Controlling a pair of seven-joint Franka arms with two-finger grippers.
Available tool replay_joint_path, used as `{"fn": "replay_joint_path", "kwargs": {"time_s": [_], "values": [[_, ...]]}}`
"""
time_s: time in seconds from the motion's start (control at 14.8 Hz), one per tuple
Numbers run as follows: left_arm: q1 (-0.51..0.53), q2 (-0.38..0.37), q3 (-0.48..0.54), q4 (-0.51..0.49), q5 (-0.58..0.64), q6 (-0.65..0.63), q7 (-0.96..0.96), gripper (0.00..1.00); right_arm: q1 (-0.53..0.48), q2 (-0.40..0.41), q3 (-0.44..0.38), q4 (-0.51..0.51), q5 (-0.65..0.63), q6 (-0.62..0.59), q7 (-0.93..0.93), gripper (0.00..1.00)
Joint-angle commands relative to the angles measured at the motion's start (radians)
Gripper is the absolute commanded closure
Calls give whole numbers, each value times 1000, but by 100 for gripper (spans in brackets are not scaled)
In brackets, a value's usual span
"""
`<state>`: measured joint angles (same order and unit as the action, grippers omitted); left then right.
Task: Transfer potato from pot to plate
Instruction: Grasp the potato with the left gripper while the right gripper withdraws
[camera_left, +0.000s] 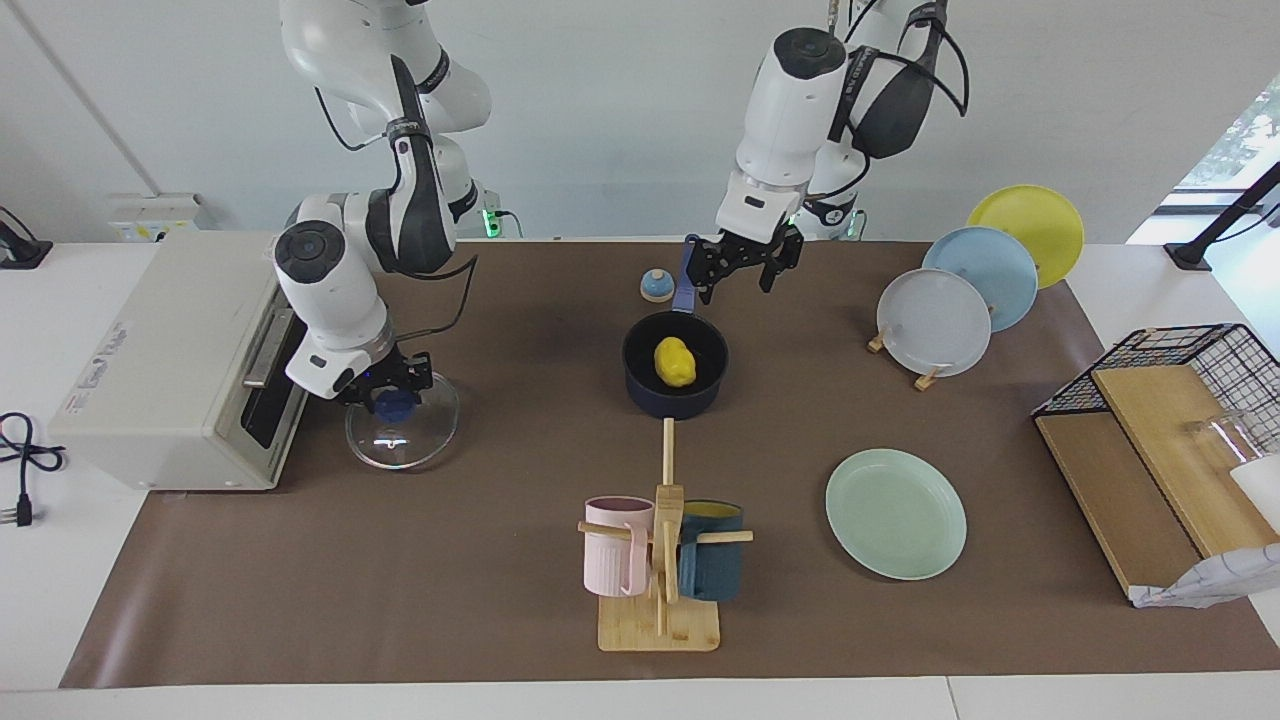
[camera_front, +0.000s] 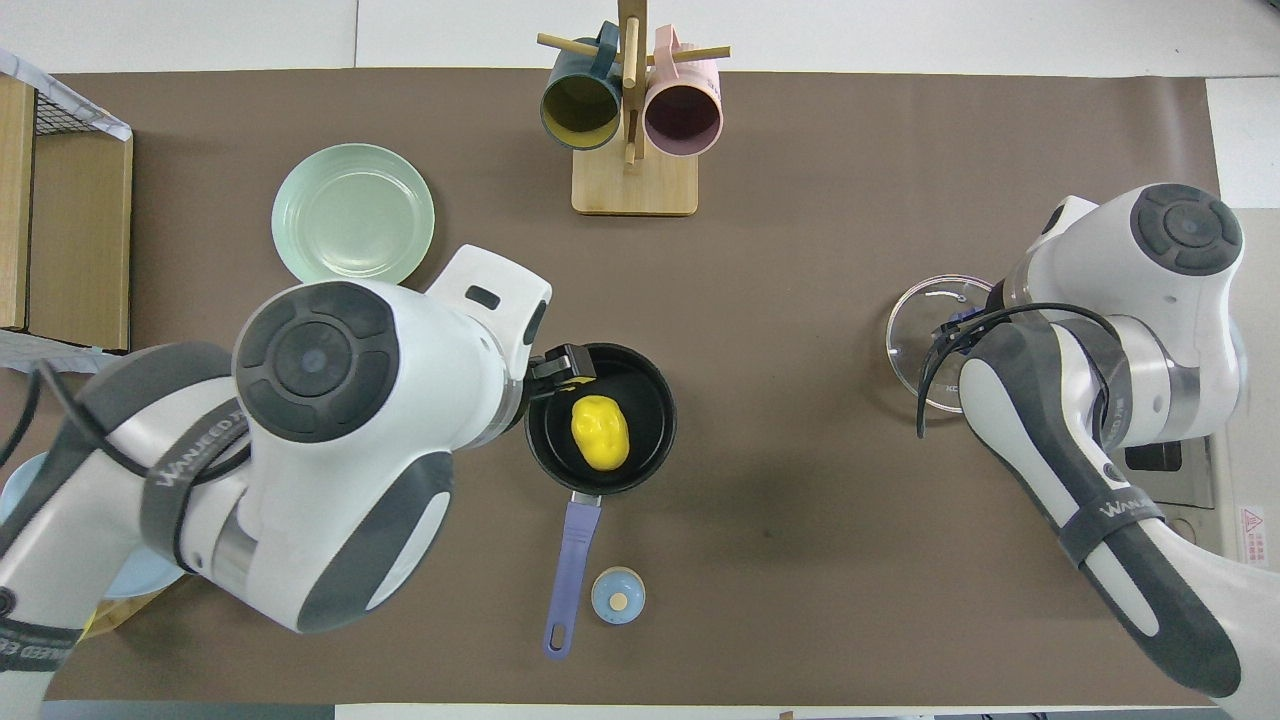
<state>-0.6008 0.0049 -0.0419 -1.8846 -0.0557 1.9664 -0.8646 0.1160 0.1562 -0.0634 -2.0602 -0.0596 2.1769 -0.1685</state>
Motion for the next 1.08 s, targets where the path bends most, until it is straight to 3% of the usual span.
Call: {"fn": "replay_joint_path", "kwargs": {"time_s": [0.0,0.2,0.34,0.4,0.54,0.61,0.81,1.01], "values": [[-46,92,19,-13,-10,104,-92,0,-10,-60,10,-100,3,104,-31,100],[-80,167,20,-44,-10,216,-139,0,-22,-61,10,-127,3,139,-80,100],[-89,175,20,-57,-10,216,-137,0,-35,-67,10,-147,3,169,-81,100],[-91,175,20,-73,-9,216,-134,0,-32,-67,10,-146,3,167,-81,84],[-105,173,20,-103,-6,219,-134,0,-32,-66,10,-137,3,156,-80,11],[-111,175,20,-110,-6,223,-136,0,-35,-66,10,-126,3,143,-80,0],[-129,175,19,-139,-6,244,-139,0,-38,-76,10,-19,7,-22,-74,0],[-135,173,19,-160,-6,247,-139,0,-42,-69,10,205,7,-263,-69,0]]}}
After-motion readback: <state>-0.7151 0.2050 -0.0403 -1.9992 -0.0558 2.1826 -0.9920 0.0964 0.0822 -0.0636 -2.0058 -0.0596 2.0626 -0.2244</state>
